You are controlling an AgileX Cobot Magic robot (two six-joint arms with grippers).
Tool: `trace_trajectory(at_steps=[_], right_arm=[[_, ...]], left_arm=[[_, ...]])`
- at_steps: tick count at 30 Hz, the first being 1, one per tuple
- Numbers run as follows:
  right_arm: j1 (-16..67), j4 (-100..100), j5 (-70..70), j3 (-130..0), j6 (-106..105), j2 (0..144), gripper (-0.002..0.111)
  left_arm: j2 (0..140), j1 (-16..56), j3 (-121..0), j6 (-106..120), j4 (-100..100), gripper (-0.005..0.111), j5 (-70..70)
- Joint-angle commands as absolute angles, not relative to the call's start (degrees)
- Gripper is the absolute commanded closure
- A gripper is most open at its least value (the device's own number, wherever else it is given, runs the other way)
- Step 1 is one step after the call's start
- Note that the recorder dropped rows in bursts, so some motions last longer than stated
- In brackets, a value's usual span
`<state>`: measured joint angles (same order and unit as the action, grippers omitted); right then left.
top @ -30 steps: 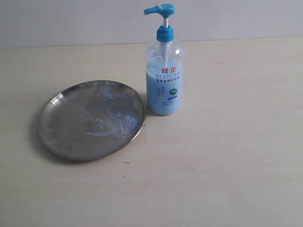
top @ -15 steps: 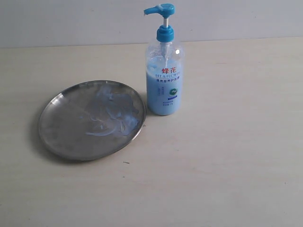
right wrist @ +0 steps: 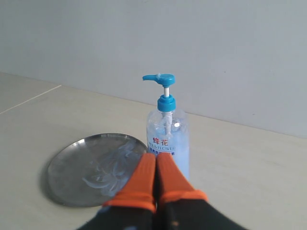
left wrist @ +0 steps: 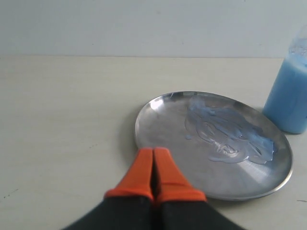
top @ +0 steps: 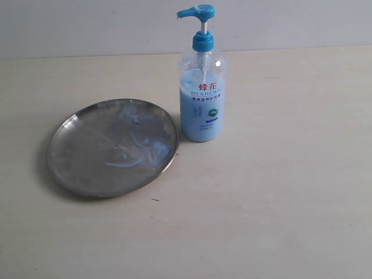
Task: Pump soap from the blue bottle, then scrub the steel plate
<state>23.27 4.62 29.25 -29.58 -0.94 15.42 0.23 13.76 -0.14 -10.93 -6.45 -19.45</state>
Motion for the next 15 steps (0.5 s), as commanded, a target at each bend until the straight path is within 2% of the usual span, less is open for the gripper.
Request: trace_trajectory(at_steps=[1,9,15], right_arm=[[23.31,3.50,28.31,-29.35,-1.39,15.42,0.108],[22.88,3.25,16.72,-22.85,0.00,15.32,0.108],[18.63,2.82,15.79,-17.49,0.67,12.16,0.108]], left_arm=[[0.00,13.62,0.00,-10.68,-6.65,0.107,-19.08],[0.00,13.62,0.00,-10.68,-6.65,0.107,-19.08],[0.00,13.62,0.00,-10.68,-6.65,0.107,-19.08]])
